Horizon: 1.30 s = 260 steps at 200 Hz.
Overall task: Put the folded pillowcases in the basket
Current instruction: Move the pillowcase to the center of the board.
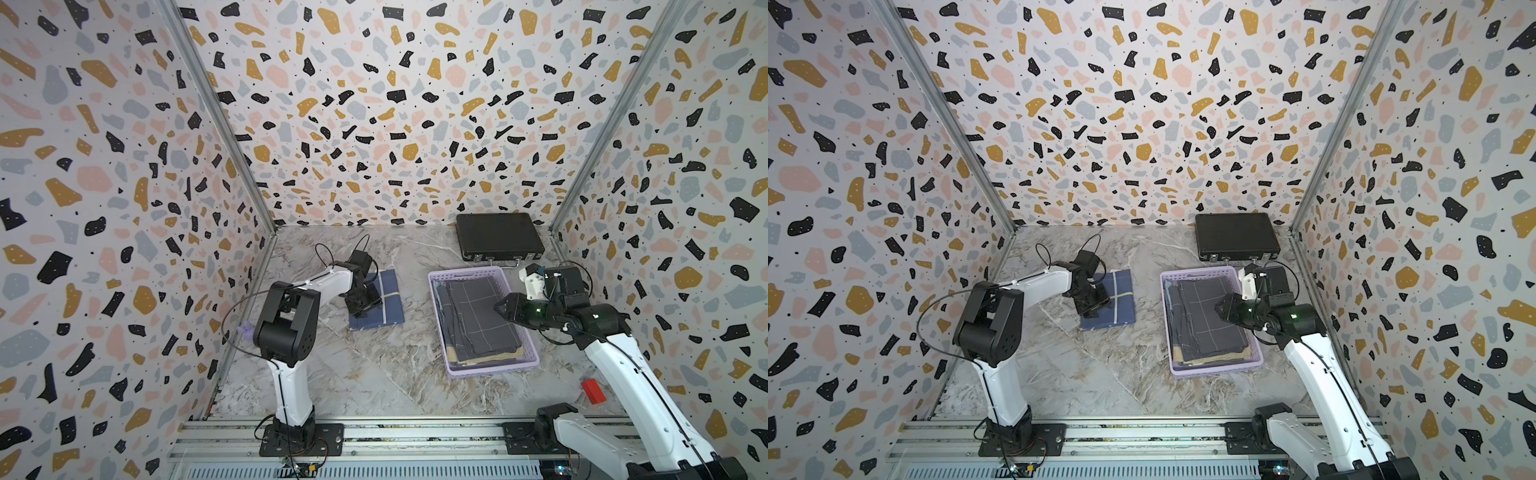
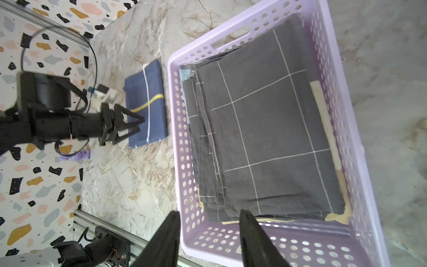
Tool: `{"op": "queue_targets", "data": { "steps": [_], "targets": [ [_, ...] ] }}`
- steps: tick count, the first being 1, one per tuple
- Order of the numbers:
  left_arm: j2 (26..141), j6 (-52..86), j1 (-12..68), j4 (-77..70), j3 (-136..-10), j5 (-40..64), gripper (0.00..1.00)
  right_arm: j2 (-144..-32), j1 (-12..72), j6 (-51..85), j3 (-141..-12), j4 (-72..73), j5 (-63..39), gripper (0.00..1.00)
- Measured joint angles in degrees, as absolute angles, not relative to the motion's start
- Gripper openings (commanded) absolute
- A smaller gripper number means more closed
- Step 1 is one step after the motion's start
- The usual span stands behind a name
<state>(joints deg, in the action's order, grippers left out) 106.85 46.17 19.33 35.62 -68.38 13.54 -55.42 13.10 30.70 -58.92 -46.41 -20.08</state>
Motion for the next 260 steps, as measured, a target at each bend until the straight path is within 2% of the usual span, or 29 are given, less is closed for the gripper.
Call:
{"op": "queue_targets", "data": {
  "steps": [24,58,76,100,125,136,171,192,227,260],
  "targets": [
    [98.0,48.2,23.5,35.0,-57.5,12.2,0.54,-54.8,13.2,30.8,-59.7,-46.7,-21.1,0.47],
    [89.2,50.2,30.1,37.2,-49.9,11.4,0.55,-54.9,13.9,30.9,-60.3,-47.2,-22.2,0.48],
    [83.9,50.5,30.7,39.2,-49.3,10.5,0.58,-55.6,14.3,30.5,-62.0,-48.2,-22.6,0.52],
    [76.0,49.6,30.6,42.6,-50.6,7.5,0.68,-58.7,16.1,29.3,-66.2,-49.8,-22.4,0.56],
    [71.4,45.5,30.4,47.3,-55.8,3.3,0.75,-62.8,19.6,28.1,-70.9,-50.9,-20.7,0.58],
    [70.6,43.1,29.9,48.8,-58.2,2.2,0.76,-65.0,22.3,27.8,-73.0,-51.3,-19.0,0.57],
    [71.7,34.7,21.2,52.5,-64.1,1.0,0.79,-74.3,39.2,27.1,-77.6,-49.9,-8.1,0.56],
    [74.3,30.5,13.9,53.3,-65.6,2.2,0.82,-82.8,46.8,26.4,-80.4,-49.1,-5.8,0.58],
    [80.6,27.6,4.6,52.2,-64.0,6.5,0.80,-100.3,51.3,24.1,-88.1,-47.7,-5.7,0.60],
    [86.0,28.1,3.8,50.1,-61.3,9.2,0.80,-109.2,53.1,24.0,-88.6,-46.2,-6.8,0.62]
  ]
}}
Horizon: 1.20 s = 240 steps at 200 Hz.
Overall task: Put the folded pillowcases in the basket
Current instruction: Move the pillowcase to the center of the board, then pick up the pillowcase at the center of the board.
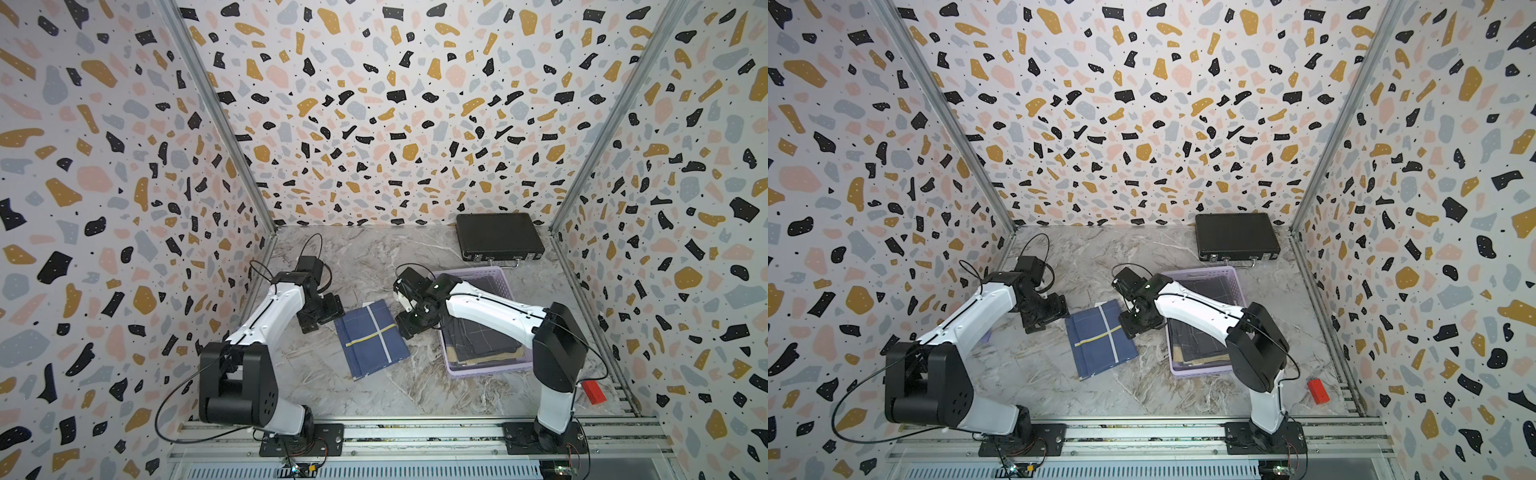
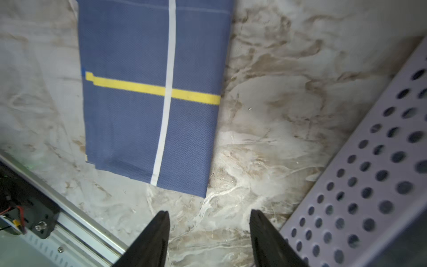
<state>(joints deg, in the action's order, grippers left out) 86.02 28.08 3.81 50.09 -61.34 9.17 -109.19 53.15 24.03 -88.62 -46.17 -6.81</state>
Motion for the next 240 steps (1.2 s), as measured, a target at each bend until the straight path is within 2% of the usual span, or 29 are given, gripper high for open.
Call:
{"op": "queue_targets", "data": {
  "steps": [81,102,118,154,182,204,224,240],
  "targets": [
    [98.2,30.7,3.6,44.2,-63.7,10.3,0.78,-111.0,56.7,28.9,-81.0,-41.5,-3.3,0.64],
    [101.3,32.1,3.5,42.5,-63.7,11.6,0.77,-111.1,56.7,30.0,-79.8,-40.4,-4.0,0.62],
    [102.5,32.6,3.5,41.7,-63.6,12.1,0.76,-111.1,56.7,30.6,-79.1,-38.7,-4.8,0.54],
    [102.7,33.6,3.5,41.3,-63.6,12.7,0.72,-111.1,56.6,31.9,-75.9,-34.6,-7.4,0.47],
    [103.2,34.2,3.4,41.2,-63.8,13.1,0.59,-111.1,56.6,32.6,-75.7,-32.2,-9.8,0.39],
    [103.5,34.9,3.3,40.5,-63.8,14.2,0.36,-111.1,56.6,32.9,-75.7,-30.8,-11.0,0.21],
    [104.1,35.2,3.3,39.7,-63.8,15.9,0.22,-111.4,56.6,33.3,-75.7,-30.3,-11.3,0.10],
    [104.4,35.2,3.5,38.9,-63.8,16.7,0.15,-111.8,56.6,33.3,-75.7,-29.9,-11.5,0.00]
  ]
}}
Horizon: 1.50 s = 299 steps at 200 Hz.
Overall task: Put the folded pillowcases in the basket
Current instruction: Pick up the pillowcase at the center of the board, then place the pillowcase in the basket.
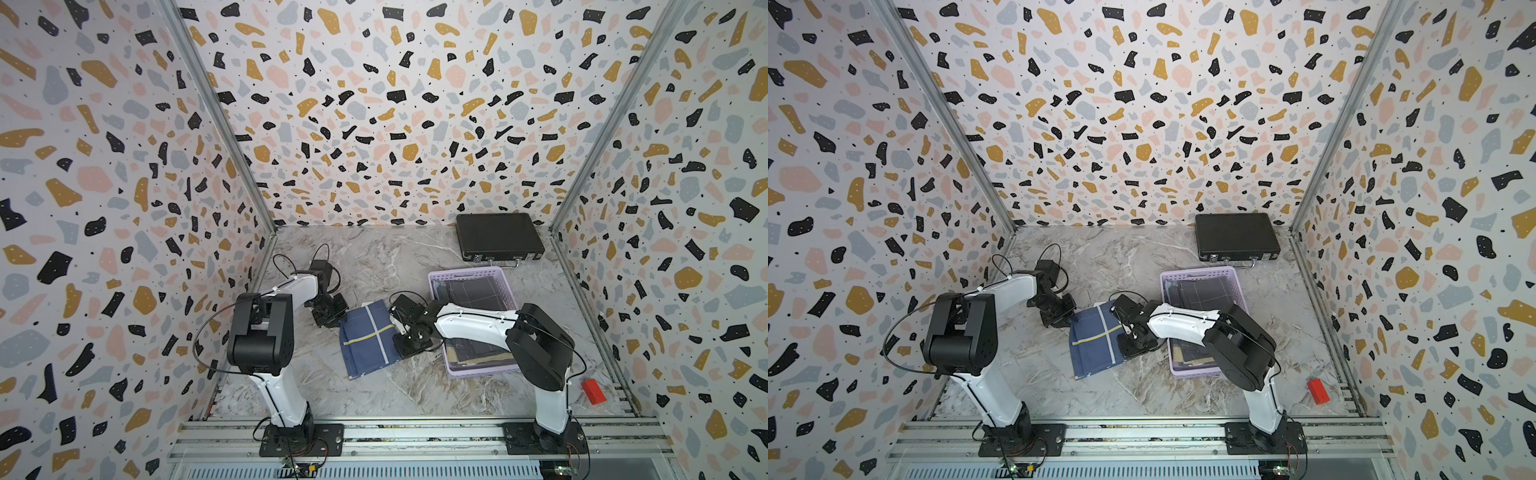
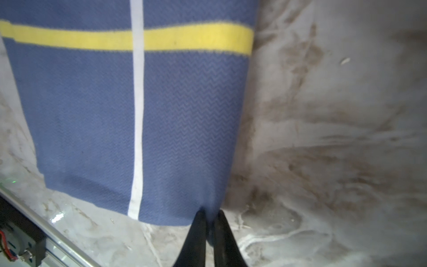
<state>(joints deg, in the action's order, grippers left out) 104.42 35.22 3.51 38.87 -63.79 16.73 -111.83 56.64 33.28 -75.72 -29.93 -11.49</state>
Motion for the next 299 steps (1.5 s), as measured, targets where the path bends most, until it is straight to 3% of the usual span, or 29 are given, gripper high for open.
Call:
{"op": "queue_targets", "data": {
  "steps": [34,69,88,112,152,188,239,299],
  "targets": [
    [104.4,35.2,4.4,38.1,-63.7,16.9,0.00,-112.1,56.6,33.6,-75.7,-29.7,-11.8,0.00],
    [101.3,35.7,7.5,37.6,-62.2,13.4,0.00,-111.9,56.6,33.6,-76.1,-31.6,-9.6,0.00],
    [95.2,36.8,13.5,39.0,-61.6,8.1,0.00,-109.8,56.6,33.6,-76.1,-33.5,-6.8,0.00],
    [84.7,38.5,20.5,40.4,-62.1,4.0,0.00,-103.0,56.6,33.2,-76.1,-35.8,-4.0,0.00],
    [78.6,40.2,22.2,43.0,-67.4,2.2,0.00,-89.8,56.6,33.3,-76.1,-39.5,1.9,0.00],
    [84.4,40.6,29.8,43.8,-77.3,2.4,0.00,-79.9,53.8,33.5,-75.8,-46.4,7.6,0.00],
    [100.8,39.4,40.3,43.6,-97.7,4.0,0.00,-63.6,37.5,32.8,-67.9,-55.1,12.1,0.00],
    [116.1,37.3,47.0,44.2,-112.7,7.2,0.00,-60.8,26.1,31.3,-61.2,-60.7,12.0,0.00]
  ]
}}
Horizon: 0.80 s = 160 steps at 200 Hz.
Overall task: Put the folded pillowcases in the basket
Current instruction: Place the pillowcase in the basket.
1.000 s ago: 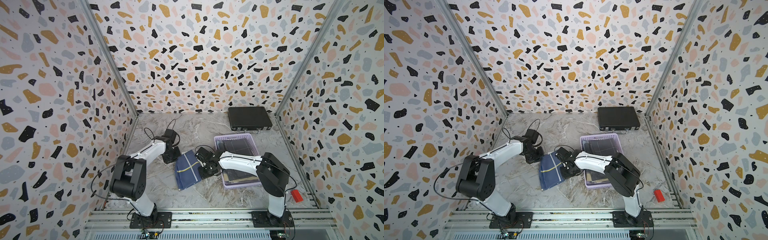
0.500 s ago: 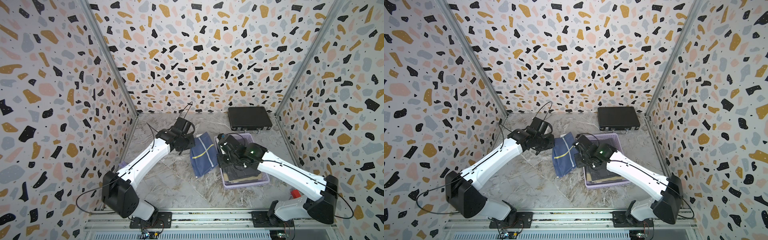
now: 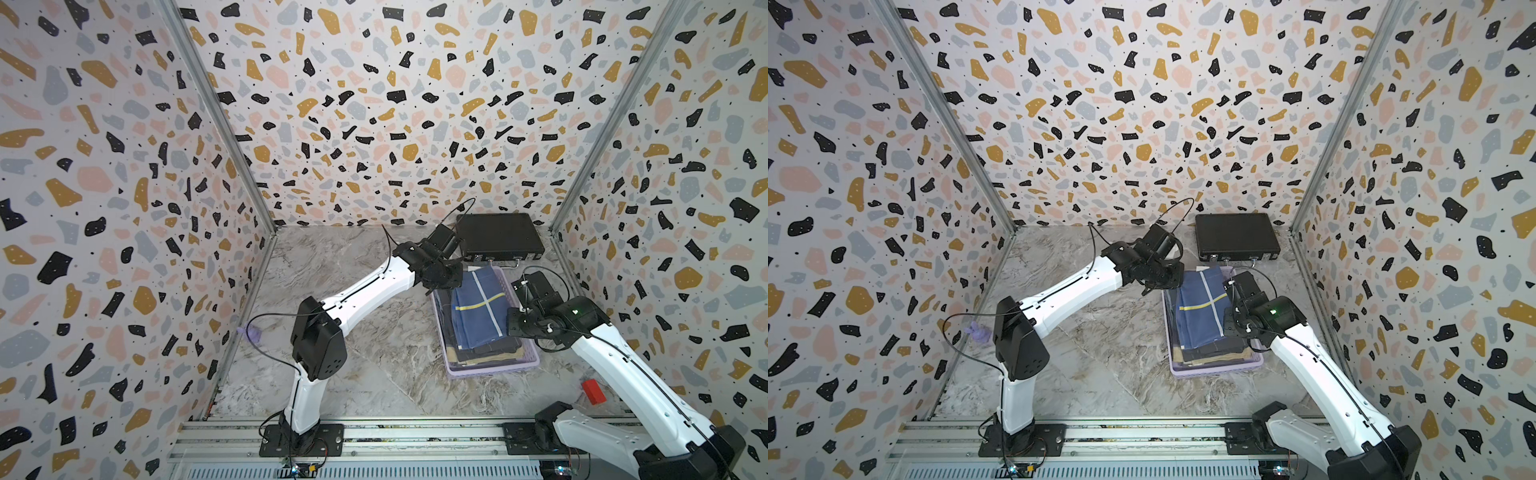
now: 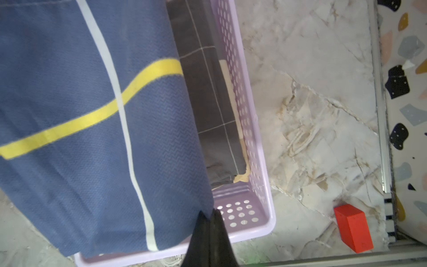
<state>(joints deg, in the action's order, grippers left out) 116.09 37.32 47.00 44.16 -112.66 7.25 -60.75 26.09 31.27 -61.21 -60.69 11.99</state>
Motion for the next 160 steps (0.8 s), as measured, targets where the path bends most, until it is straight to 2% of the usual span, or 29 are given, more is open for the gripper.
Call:
{"op": "queue_targets", "data": {
  "steps": [89,106,113,119,123,134,160],
  "targets": [
    [124.2,34.1,45.3,46.1,-113.3,9.4,0.00,-63.5,19.3,29.6,-52.8,-55.2,7.5,0.00],
    [126.1,33.6,45.3,45.9,-113.3,9.5,0.38,-65.7,18.7,29.6,-50.3,-52.9,6.7,0.00],
    [126.8,33.3,45.3,45.9,-113.3,9.5,0.60,-66.6,18.4,29.6,-49.6,-52.4,6.6,0.00],
    [127.3,33.1,45.2,45.8,-113.3,9.5,0.72,-67.3,18.2,29.6,-49.0,-51.9,6.5,0.11],
    [127.7,32.9,45.1,45.9,-113.3,9.5,0.76,-67.7,18.1,29.6,-48.7,-51.7,6.4,0.17],
    [128.2,32.4,44.8,45.0,-113.3,10.2,0.83,-68.6,18.0,29.6,-48.1,-51.3,6.2,0.22],
    [126.9,30.8,44.3,45.3,-113.3,9.5,0.89,-67.3,17.9,29.7,-47.9,-51.0,5.5,0.49]
  ]
}}
